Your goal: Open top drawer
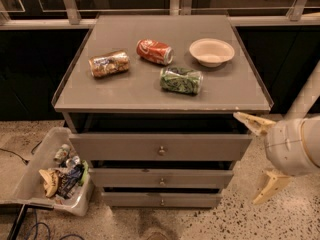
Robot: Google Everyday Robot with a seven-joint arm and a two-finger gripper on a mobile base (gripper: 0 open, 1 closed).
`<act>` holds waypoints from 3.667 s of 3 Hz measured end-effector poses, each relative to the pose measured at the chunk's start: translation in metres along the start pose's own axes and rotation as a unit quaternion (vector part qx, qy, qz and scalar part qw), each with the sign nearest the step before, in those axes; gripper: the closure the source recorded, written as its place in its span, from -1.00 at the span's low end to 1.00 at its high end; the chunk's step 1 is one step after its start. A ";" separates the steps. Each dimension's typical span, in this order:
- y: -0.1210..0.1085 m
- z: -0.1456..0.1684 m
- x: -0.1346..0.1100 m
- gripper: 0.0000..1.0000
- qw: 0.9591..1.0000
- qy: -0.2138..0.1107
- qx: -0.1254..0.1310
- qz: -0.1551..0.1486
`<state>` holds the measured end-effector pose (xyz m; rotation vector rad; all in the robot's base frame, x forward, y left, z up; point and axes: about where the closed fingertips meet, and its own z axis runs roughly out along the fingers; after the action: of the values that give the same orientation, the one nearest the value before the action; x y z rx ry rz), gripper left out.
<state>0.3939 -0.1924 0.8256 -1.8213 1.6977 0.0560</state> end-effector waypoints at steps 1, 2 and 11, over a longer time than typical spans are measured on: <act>-0.003 0.037 0.014 -1.00 0.999 0.012 -0.023 -0.024; -0.003 0.037 0.014 -1.00 0.999 0.012 -0.023 -0.024; -0.041 0.214 0.072 -0.62 0.994 -0.019 -0.090 0.066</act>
Offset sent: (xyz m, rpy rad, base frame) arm 0.0165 0.0040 -0.0296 -0.0355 0.0162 0.0371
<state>0.5251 -0.1562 0.6407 -1.8197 1.8347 0.3055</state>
